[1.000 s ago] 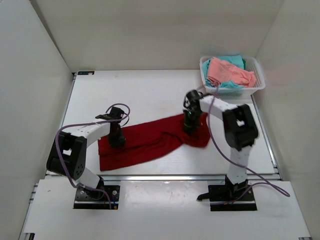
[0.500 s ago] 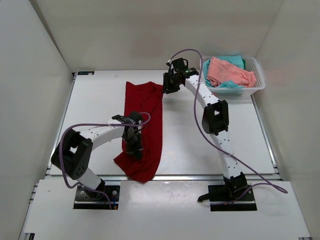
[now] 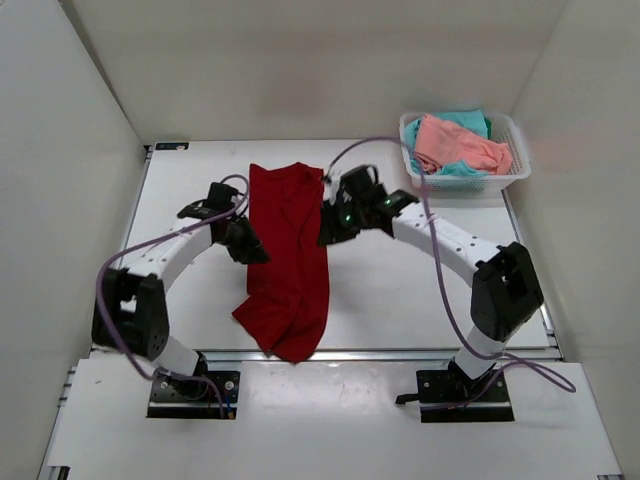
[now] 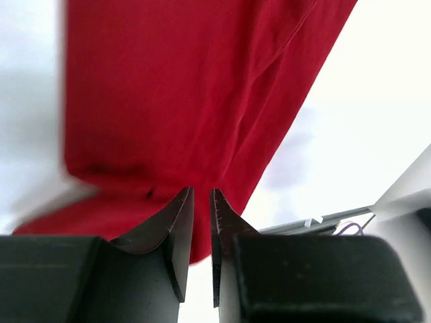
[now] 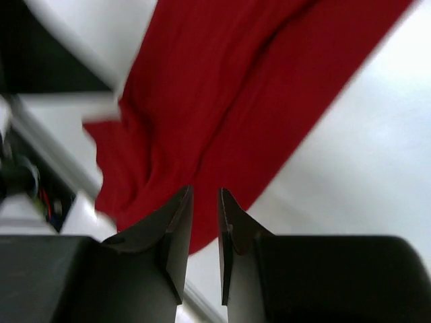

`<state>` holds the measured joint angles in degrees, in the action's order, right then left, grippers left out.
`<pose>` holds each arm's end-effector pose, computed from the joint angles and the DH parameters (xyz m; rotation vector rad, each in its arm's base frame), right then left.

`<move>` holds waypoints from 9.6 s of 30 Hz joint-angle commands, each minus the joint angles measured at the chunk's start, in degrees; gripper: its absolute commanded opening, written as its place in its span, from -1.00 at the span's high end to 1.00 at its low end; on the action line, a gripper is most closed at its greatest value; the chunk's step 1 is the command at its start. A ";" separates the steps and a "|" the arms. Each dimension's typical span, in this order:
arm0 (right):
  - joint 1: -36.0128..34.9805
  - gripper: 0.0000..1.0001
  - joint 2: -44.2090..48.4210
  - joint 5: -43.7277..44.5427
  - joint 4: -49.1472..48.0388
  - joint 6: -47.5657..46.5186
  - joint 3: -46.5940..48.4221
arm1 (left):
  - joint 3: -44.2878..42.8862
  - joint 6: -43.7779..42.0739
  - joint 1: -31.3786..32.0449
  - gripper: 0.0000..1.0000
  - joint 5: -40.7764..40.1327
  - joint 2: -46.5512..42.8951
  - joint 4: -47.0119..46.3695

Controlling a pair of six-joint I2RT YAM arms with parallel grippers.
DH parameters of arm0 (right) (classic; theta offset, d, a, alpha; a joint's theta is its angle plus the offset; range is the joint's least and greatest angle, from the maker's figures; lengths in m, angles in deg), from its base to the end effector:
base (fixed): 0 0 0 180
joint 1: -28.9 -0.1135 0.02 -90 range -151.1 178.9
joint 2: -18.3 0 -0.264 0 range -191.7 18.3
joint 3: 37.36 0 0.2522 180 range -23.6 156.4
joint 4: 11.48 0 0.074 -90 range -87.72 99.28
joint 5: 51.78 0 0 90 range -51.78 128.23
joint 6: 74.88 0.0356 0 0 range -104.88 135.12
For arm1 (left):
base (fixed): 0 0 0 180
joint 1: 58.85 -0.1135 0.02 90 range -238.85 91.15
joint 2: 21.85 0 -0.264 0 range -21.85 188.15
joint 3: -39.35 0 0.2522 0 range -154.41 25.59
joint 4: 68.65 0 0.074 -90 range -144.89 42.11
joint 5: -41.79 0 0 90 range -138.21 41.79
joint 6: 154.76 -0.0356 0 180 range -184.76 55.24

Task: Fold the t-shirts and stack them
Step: Rotate the tshirt 90 degrees, then grab the bottom of the folded rectangular tshirt with both arms, then fold the folded rectangular tshirt in 1/3 of the way, then grab one side of the 2/3 rectangular tshirt with both arms, then fold the long partially folded tshirt into a neat square, then put the neatly folded tshirt into the corner of the board with the left arm

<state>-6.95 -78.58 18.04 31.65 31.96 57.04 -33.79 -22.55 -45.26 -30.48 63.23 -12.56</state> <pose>0.2998 0.2318 0.2879 -0.5842 2.4041 0.8403 0.2740 -0.0774 0.2243 -0.6262 2.8069 -0.6573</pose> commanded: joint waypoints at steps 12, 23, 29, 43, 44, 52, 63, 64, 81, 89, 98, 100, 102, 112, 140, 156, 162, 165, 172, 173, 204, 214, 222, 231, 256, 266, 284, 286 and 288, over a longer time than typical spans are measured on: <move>-13.45 0.73 -0.76 -8.81 -10.64 6.90 -20.78 | -38.92 1.03 0.22 0.45 -10.26 43.63 -3.33; -6.69 0.70 -8.59 -3.38 1.92 -4.43 -15.09 | -86.90 1.99 -0.84 0.53 -2.00 75.09 13.52; -5.18 0.68 -5.78 -1.44 -0.18 -2.96 -10.78 | -85.00 -0.20 0.65 0.45 -0.51 71.63 11.88; -11.78 0.70 -13.77 -13.30 -16.09 4.78 -11.99 | -74.40 -3.46 -1.89 0.29 5.45 59.86 8.14; -11.87 0.71 -13.95 -12.61 -16.01 4.78 -13.30 | -73.26 -3.46 -1.98 0.27 6.51 58.55 7.78; -10.56 0.72 -11.14 -11.45 -9.60 -0.31 -19.81 | -60.45 -3.46 -3.39 0.11 8.79 48.53 2.52; -6.68 0.79 -7.53 -10.41 -1.95 -7.87 -21.06 | -32.67 -6.09 -5.41 0.09 3.02 23.15 2.05; -6.60 0.79 -7.01 -10.14 -0.90 -8.75 -20.88 | -27.86 -6.70 -4.89 0.09 2.57 19.29 2.23; -6.41 0.20 24.02 1.99 -11.07 27.43 -42.49 | 27.01 0.23 7.24 -0.22 -10.27 -26.53 -0.04; -7.22 0.07 21.38 -1.87 -21.70 34.65 -49.61 | 33.35 4.19 9.09 -0.24 -9.29 -28.21 -4.09; -8.79 0.07 16.47 -3.89 -26.55 37.12 -49.53 | 36.00 7.18 10.93 -0.10 -8.69 -26.37 -9.37; -9.14 0.07 14.36 -4.77 -26.47 37.04 -48.65 | 35.73 6.65 11.20 0.02 -8.43 -25.49 -9.28; -10.20 0.18 13.30 -6.09 -26.12 37.13 -48.30 | 35.99 7.00 11.46 0.38 -8.42 -25.49 -9.54; -15.38 1.00 18.03 -7.42 -19.88 35.19 -50.67 | 41.44 10.86 15.25 1.00 -6.23 -35.41 -1.29; 11.77 1.00 -9.02 -13.91 10.89 7.33 5.03 | -10.58 -2.58 -3.21 1.00 -6.22 8.34 -0.92; 20.22 0.36 -15.63 -11.38 -9.86 16.47 7.96 | -29.94 -3.28 -7.96 -0.14 -3.85 23.83 -7.00; 17.23 0.31 -7.82 -7.77 -8.45 17.17 -5.46 | -7.39 -1.35 -7.18 -0.13 -6.65 10.74 -10.06; 13.46 0.26 -2.28 -3.03 -11.16 19.01 -14.69 | 4.40 -0.21 -4.89 -0.14 -9.73 3.09 -12.61; 7.39 0.17 1.44 -1.79 -17.59 26.57 -27.11 | 18.23 5.76 1.17 -0.13 -13.34 -5.88 -21.92; 6.77 0.17 1.00 -1.35 -17.24 26.66 -26.85 | 18.59 5.86 2.23 -0.13 -14.65 -6.06 -22.72; 1.75 0.86 -5.42 -2.05 -23.04 33.61 -28.44 | 27.12 16.76 7.25 0.34 -20.73 -4.31 -31.07; -0.35 1.00 5.80 -1.26 -15.75 27.55 -36.41 | 31.24 14.03 8.65 1.00 -19.85 -16.05 -16.25; -8.70 1.00 25.14 0.06 -6.53 29.30 -48.38 | 43.54 27.90 11.20 1.00 -14.41 -49.26 2.05; -0.72 1.00 30.71 -8.37 4.55 22.54 -41.89 | 26.63 20.12 11.29 1.00 -13.78 -43.28 9.00; 21.09 0.73 -33.85 -15.06 18.71 8.73 43.13 | -35.32 7.71 -6.29 0.62 -6.59 25.71 -10.76; 23.11 0.25 -35.33 -9.79 16.01 9.44 51.13 | -41.81 1.64 -8.13 -0.21 -4.55 31.57 -11.56; 26.80 0.20 -0.16 -6.44 15.37 4.87 17.54 | -30.88 -11.01 2.05 -0.42 -17.65 33.31 -8.84; 28.20 0.20 0.20 -7.58 16.85 4.70 18.14 | -31.33 -11.10 3.11 -0.44 -17.65 35.58 -7.26; 29.87 0.19 -0.41 -8.90 18.62 3.56 21.91 | -35.26 -11.63 4.08 -0.44 -20.17 37.70 -2.72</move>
<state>20.98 -79.48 11.15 49.79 36.42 75.44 -64.85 -32.47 -42.49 -46.98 99.32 -20.71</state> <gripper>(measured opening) 0.402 0.719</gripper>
